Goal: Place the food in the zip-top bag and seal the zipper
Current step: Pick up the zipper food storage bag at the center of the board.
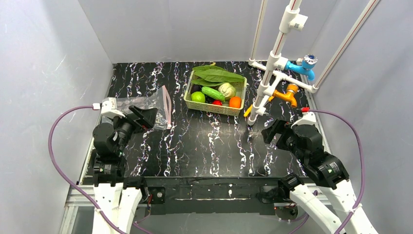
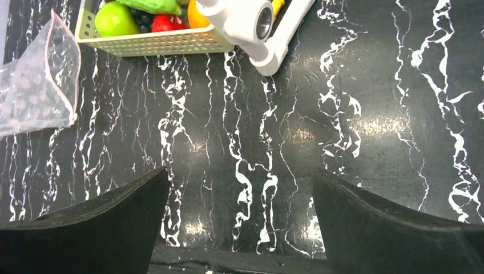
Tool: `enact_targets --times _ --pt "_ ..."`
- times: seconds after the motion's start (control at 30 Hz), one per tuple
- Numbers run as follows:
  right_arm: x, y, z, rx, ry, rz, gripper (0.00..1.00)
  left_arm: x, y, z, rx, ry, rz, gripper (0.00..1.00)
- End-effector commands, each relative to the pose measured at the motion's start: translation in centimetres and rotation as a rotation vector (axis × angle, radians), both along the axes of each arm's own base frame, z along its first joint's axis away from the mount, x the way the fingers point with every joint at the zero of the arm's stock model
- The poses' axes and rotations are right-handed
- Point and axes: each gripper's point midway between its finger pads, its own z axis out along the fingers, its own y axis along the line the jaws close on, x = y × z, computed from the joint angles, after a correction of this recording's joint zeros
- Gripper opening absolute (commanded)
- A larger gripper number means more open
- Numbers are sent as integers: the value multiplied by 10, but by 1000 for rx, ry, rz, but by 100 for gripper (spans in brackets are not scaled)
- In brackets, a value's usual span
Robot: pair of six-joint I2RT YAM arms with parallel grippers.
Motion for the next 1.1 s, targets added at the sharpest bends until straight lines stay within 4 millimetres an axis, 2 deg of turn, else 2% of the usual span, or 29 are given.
enact_targets --times 0.0,0.1,0.4,0.5,0.57,0.77,0.87,0.97,1.07 --pt "-2 9 18 48 -64 58 100 5 -1 -2 24 45 -17 100" --pt "-2 17 13 44 -50 103 100 11 6 -9 46 76 19 99" --pt "-2 52 6 124 -40 260 100 38 -7 -20 113 115 -98 99" --pt "-4 65 2 108 4 343 100 53 -8 -24 132 160 -119 100" --pt "-3 75 0 99 36 381 100 66 -5 -33 157 227 -123 100" --pt "-1 110 4 73 29 449 100 105 13 -60 260 399 -71 99" --pt "-4 127 -1 64 51 488 100 121 13 -80 396 501 -61 96" --pt "-11 145 -8 89 76 541 100 137 7 -96 617 565 -36 95" --pt "-16 150 -16 98 99 549 100 153 5 -111 753 615 21 94"
